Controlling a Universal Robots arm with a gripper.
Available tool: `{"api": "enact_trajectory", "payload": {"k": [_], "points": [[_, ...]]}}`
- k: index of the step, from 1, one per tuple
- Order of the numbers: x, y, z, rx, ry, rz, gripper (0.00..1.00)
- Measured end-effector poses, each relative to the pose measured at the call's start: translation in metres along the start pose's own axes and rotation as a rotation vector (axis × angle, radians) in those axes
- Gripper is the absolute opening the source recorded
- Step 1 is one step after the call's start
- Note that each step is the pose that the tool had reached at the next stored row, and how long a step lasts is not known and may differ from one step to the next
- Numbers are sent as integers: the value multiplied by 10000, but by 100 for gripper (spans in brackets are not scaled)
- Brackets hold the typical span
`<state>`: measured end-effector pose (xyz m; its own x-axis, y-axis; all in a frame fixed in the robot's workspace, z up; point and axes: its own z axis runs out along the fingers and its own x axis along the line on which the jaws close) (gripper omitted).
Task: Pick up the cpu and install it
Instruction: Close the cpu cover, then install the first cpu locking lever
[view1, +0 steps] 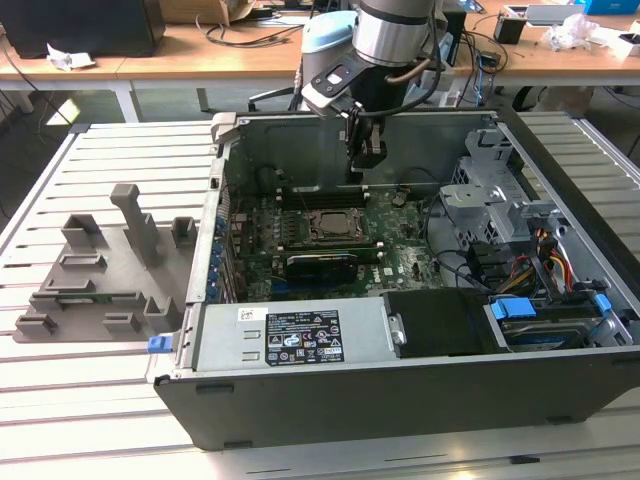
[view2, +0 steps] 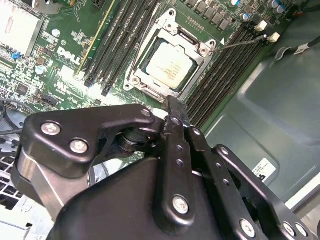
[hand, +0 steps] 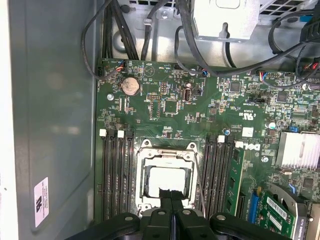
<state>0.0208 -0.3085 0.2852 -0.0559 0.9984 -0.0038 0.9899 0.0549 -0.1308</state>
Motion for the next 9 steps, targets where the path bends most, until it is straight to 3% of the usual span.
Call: {"api": "enact_trajectory", "payload": {"k": [9], "points": [[0, 0, -1, 0, 0, 0, 11]]}}
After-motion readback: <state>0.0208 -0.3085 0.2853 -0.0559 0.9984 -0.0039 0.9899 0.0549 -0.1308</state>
